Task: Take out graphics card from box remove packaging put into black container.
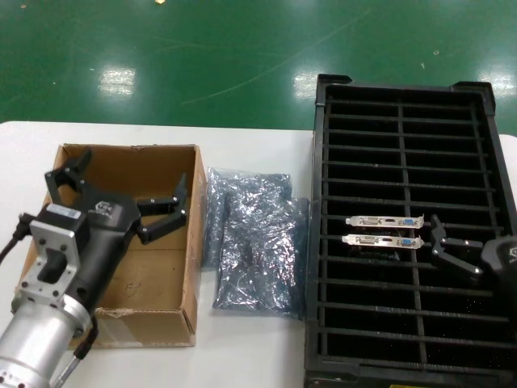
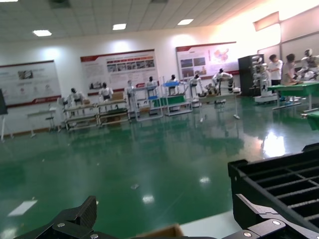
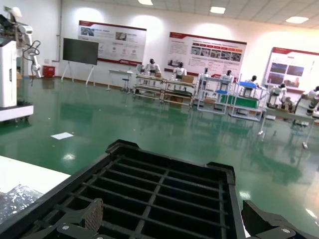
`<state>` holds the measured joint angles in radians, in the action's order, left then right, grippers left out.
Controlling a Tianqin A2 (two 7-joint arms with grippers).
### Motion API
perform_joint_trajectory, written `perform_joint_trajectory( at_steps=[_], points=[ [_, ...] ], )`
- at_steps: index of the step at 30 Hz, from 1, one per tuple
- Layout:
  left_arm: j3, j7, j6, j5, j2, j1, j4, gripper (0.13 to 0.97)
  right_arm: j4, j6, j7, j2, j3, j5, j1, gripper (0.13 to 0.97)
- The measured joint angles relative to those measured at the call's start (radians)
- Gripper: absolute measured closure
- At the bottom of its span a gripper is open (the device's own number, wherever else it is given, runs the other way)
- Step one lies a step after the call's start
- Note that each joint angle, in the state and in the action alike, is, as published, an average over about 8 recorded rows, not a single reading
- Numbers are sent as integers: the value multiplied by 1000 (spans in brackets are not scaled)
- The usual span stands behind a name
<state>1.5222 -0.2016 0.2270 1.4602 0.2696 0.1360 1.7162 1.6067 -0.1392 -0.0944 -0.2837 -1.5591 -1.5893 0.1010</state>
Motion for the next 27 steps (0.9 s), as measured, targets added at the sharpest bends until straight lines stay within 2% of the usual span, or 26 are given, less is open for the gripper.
perform_joint_trajectory(
  at_steps=[19, 23, 27],
  points=[
    [60, 155, -175, 262, 23, -105, -90, 132, -5, 107, 73, -13, -31, -162, -78, 129],
    [68, 175, -197, 295, 26, -118, -101, 132, -6, 121, 82, -14, -36, -183, -88, 129],
    [70, 180, -203, 304, 27, -122, -104, 132, -6, 125, 84, -15, -37, -189, -90, 129]
  ],
)
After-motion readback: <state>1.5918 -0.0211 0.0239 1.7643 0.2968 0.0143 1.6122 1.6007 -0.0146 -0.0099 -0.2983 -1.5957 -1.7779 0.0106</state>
